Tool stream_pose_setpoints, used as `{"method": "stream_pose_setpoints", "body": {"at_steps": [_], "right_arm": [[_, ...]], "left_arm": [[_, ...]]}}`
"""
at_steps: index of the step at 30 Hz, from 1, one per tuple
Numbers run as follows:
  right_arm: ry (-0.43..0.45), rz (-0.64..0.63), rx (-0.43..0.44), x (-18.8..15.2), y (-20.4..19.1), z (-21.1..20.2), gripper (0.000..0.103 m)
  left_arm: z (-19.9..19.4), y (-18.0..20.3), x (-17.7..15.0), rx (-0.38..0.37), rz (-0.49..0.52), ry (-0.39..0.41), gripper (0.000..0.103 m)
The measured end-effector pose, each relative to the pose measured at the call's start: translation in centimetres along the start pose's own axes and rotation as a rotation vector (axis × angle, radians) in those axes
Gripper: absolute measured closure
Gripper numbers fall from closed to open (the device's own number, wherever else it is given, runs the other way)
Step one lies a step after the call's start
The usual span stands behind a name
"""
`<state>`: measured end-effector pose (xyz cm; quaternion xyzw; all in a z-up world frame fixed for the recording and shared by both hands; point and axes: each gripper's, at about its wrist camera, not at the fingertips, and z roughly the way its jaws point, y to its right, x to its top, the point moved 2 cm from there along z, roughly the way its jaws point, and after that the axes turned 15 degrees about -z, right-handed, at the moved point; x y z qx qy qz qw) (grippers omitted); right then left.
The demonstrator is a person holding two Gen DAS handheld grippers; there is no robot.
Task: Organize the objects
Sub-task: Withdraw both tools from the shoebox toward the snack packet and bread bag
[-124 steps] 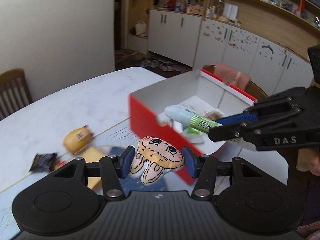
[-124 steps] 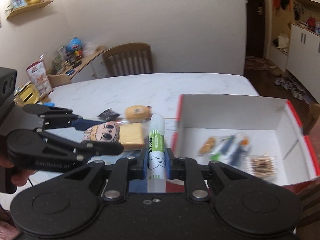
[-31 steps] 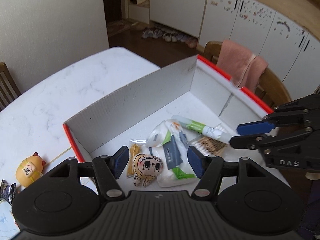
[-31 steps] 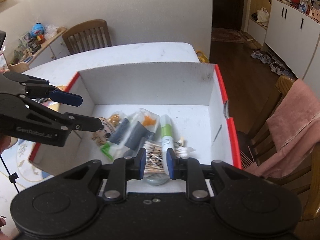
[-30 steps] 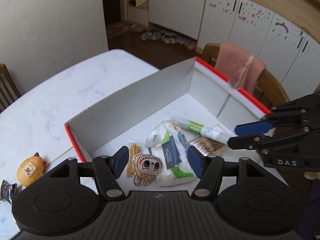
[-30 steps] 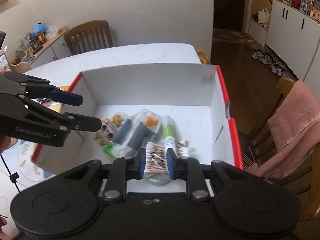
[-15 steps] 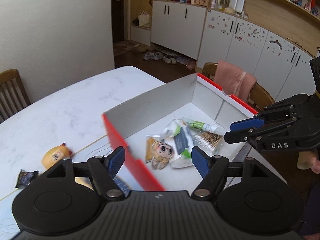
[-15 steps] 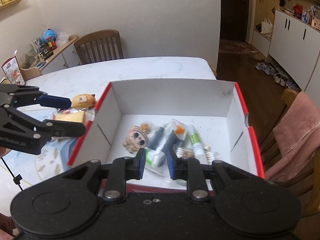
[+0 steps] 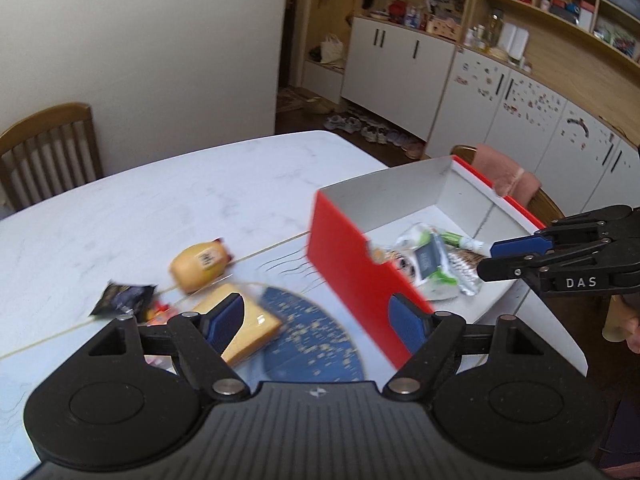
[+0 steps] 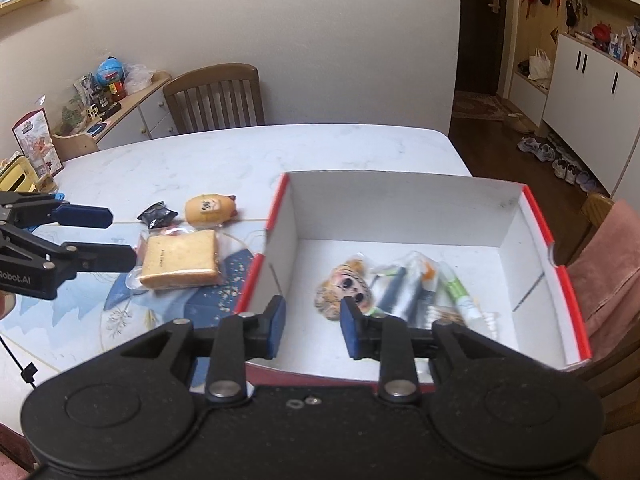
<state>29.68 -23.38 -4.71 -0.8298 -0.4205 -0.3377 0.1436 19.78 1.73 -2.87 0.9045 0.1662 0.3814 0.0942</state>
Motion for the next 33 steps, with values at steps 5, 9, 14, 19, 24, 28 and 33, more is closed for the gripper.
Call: {"method": "stream_pose_setpoints", "body": {"at_steps": [5,9,14,19,24,28,33], "right_arm": [[0.007,-0.014,-0.003,0.8,-2.3,0.3,0.047],[-0.002,-0.016,0.000,1.5,-3.8,1.0,0.043],[-0.002,-0.027,0.002,2.8,-6.0,1.8,0.026],[-0.003,-0.038,-0.004,4.1,-8.1,2.8,0.014],[-0.010,-0.050,0.007,5.3,-10.0,4.0,0.009],[-0.022,-0.048,0.010,6.1,-11.3,5.2,0.006],[-0.043,-0.020,-0.012,7.5,-12.1,7.1,0.001]], "left_arm": [[-1.2,-3.5,-0.8,0.023,-0.018,0.003,0.016],[-1.7,-6.5,-1.3,0.039,-0.045,0.001,0.015],[-2.0,-9.9,-1.2,0.061,-0.072,0.022,0.010],[-1.6,-12.4,-0.6,0.091,-0.071,0.055,0.000],[-0.1,-14.9,0.2,0.122,-0.073,0.051,0.000],[1.2,-16.6,1.3,0.136,-0.064,0.055,0.000],[3.1,-18.2,2.5,0.173,-0.014,0.059,0.000]]}}
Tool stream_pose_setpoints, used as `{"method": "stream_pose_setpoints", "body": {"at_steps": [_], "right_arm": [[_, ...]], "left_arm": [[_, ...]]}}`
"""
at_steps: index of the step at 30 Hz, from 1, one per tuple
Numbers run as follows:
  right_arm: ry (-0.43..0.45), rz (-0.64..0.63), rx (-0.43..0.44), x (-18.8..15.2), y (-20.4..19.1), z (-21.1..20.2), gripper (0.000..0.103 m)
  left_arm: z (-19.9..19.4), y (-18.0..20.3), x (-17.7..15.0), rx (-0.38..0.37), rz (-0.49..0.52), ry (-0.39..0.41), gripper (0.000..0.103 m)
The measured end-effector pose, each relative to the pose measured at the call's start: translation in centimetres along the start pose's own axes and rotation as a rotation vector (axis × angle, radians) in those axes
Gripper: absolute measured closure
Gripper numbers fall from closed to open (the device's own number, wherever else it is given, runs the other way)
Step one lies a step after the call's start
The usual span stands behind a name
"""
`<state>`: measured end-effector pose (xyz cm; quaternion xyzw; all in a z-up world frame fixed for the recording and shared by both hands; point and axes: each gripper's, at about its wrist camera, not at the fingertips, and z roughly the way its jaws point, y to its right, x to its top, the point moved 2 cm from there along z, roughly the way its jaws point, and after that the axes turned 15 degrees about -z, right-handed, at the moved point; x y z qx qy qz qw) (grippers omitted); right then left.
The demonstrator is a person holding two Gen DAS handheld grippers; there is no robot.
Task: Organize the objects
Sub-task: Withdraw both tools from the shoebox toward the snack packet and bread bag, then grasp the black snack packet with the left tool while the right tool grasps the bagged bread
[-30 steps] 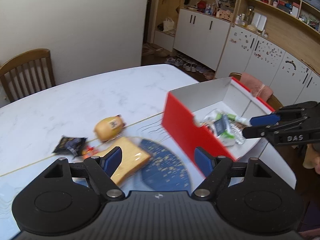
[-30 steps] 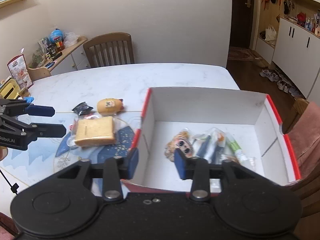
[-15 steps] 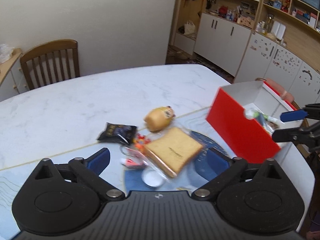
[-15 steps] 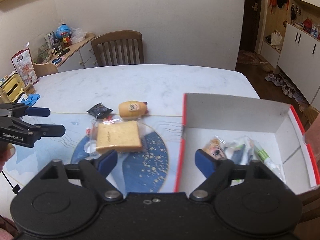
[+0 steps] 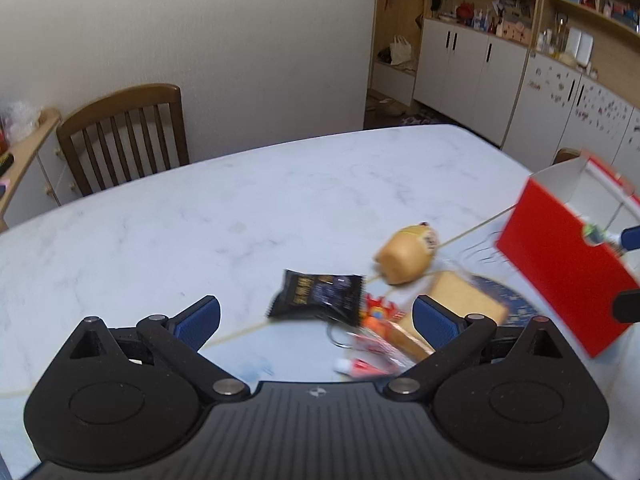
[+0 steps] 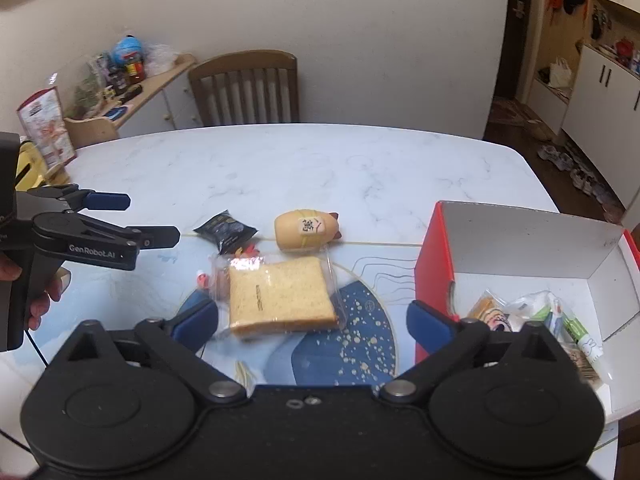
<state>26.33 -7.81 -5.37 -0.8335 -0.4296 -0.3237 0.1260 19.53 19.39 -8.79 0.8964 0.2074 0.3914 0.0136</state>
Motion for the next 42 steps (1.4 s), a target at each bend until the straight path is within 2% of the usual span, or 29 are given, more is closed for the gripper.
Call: {"method": "stream_pose_setpoints", "body": {"at_steps": [7,14,18,32,42], "right_arm": [[-0.062,0.097,-0.008,1.7,-0.4,4.0,0.001],[-0.155,0.257,-0.061,2.2,0.3,8.6,0.001],[-0.184,0.298,-0.092,2.7,0.7,10.6,0.001],[-0.273,0.351,-0.167,3.5,1.0,15.8,0.001],[-0.313,0.261,-0.146,1.2,0.0,15.8,0.001]], "left_arm": [[4.1,-0.9,0.3,0.012,0.059,-0.035,0.000],[7.2,-0.7,-0.1,0.002,0.128,-0.055,0.000],[8.6,-0.6,0.2,-0.002,0.134,-0.060,0.000],[10.7,-2.1,0.3,-0.040,0.059,-0.092,0.000],[11.0,-2.3,0.2,-0.059,0.053,-0.082,0.000]]}}
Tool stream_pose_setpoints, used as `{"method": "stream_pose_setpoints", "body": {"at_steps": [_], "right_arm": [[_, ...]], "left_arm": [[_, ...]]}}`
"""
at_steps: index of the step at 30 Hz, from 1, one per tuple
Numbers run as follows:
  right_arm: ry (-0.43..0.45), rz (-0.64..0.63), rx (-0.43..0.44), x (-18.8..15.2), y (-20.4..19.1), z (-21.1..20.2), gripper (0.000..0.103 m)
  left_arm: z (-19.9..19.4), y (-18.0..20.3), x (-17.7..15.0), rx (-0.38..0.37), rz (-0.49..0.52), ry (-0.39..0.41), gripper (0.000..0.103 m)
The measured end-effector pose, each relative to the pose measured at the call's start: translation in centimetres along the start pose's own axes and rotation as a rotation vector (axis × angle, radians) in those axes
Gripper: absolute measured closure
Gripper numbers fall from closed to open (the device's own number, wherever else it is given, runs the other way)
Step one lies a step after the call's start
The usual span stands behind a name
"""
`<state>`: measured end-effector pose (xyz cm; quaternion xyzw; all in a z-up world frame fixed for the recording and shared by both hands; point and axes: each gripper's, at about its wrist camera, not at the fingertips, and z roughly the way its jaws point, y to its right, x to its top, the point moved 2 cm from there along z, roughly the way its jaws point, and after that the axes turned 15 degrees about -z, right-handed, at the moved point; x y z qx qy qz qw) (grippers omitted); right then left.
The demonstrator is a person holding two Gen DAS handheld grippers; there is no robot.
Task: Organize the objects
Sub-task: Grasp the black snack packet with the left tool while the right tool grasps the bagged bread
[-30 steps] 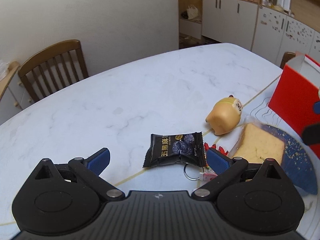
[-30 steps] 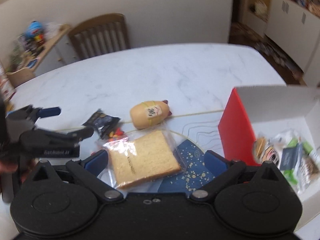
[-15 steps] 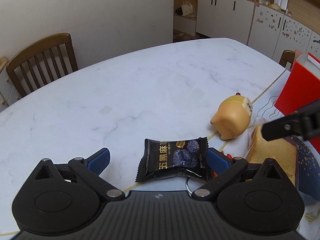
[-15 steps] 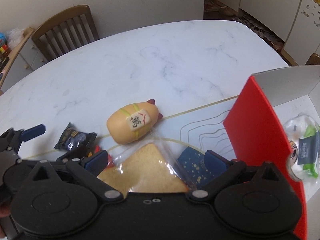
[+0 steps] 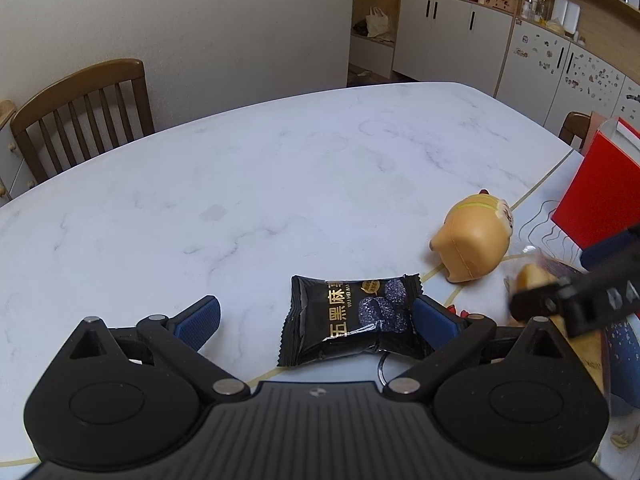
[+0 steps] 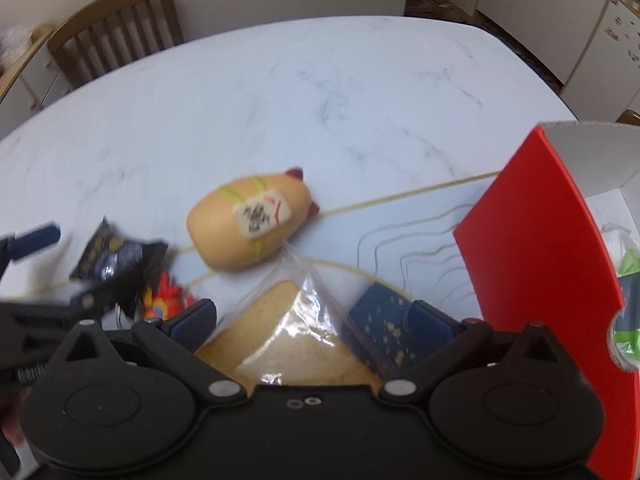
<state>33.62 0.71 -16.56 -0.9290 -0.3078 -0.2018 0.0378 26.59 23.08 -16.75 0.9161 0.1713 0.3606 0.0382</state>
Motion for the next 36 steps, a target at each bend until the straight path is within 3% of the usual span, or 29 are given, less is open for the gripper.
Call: {"method": "stream_pose_setpoints", "body": {"at_steps": [8,15,20,23,25,31,36], "right_arm": [[-0.033,-0.113,0.012,-3.8,-0.2,-1.0,0.001],[-0.051,-0.067,0.049,-6.1,0.6,-1.1,0.001],[-0.044,-0.070,0.062,-6.8,0.7,-1.3,0.002],[-0.027,-0.081,0.071,-7.0,0.7,-1.7,0.009],[-0.017,-0.095,0.076,-7.1,0.5,-2.0,0.017],[0.021,-0.117,0.085,-7.4,0.6,-3.0,0.029],[0.040,-0.110,0.107,-7.9,1.0,-3.7,0.030]], "left_arm": [[0.3,0.0,0.1,-0.016,0.004,-0.002,0.001],[0.6,0.1,0.1,-0.023,0.004,-0.008,0.004],[0.7,0.4,0.0,-0.041,0.006,-0.016,0.020],[0.6,0.5,-0.1,-0.052,-0.005,-0.022,0.040],[0.5,0.6,-0.2,-0.051,-0.013,-0.023,0.042],[0.3,0.8,-0.2,-0.042,-0.028,-0.033,0.067],[-0.5,0.3,-0.2,-0.049,-0.078,-0.035,0.070]]}}
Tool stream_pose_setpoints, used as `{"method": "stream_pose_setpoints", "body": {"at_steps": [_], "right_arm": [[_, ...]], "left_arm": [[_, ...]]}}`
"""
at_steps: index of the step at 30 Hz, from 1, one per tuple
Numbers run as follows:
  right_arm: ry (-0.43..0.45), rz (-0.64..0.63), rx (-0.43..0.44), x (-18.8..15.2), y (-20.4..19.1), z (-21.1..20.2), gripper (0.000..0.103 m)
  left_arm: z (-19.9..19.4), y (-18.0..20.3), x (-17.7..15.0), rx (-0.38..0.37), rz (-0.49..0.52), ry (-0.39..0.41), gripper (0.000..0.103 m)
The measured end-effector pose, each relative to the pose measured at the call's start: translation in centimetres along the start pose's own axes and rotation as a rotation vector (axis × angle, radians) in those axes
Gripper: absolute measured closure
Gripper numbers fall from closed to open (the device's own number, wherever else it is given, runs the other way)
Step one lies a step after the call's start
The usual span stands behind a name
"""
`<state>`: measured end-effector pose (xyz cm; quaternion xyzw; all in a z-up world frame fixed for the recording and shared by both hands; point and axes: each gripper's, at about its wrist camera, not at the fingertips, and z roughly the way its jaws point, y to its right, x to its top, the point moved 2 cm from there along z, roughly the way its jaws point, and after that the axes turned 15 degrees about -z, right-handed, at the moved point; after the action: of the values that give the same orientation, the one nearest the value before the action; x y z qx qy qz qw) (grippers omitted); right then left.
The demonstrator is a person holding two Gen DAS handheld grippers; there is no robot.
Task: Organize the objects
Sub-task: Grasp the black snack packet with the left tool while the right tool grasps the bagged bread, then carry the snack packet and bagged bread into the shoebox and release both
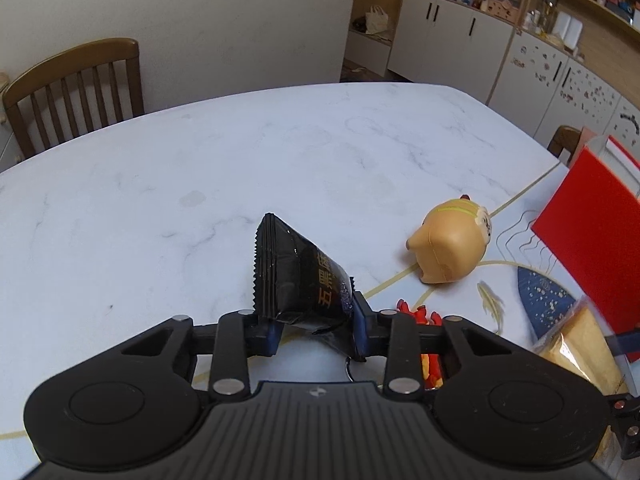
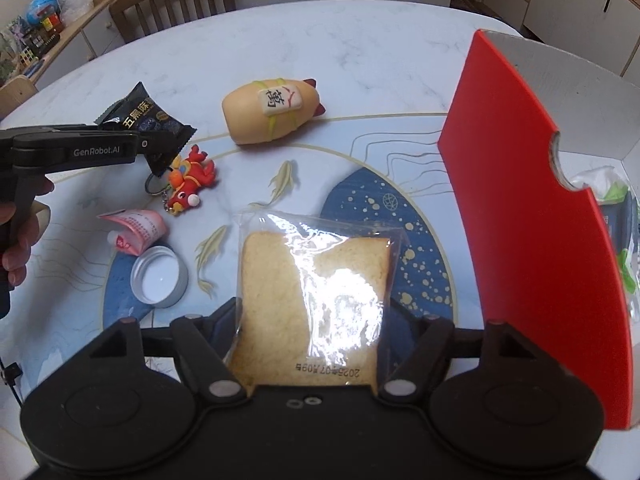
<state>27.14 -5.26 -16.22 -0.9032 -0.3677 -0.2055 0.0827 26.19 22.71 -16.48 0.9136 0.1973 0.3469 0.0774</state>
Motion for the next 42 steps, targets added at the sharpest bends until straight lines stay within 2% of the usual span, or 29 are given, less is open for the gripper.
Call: {"method": "stream_pose_setpoints", "body": {"at_steps": [5,15,20,29,42], "right_arm": [[0.031,-0.011,0.022,-0.3,0.0,-1.9,0.031],[0.115,-0.026,0.061,-1.3,1.0,-7.0,0.031],[0.141,-0.025,0.076,-1.7,2.5,-9.4,0.031],[0.191,-0.032,0.073,-2.4,6.8,-13.4,0.031],[0.200,0.012,0.014,-4.2,16.5,-15.2,0.031]], "left_arm": [[-2.0,0.0,0.2,-0.011,-0.041,0.010,0.076],[-7.7,2.4,-0.5,-0.064,-0.029,0.020,0.077],[-10.4,5.4,-1.5,-0.094,0.005,0.003,0.077],[-12.6,12.5,-2.9,-0.186,0.051,-0.048,0.077],[-12.1,23.9,-4.3,-0.267,0.128,-0.087,0.077]]}}
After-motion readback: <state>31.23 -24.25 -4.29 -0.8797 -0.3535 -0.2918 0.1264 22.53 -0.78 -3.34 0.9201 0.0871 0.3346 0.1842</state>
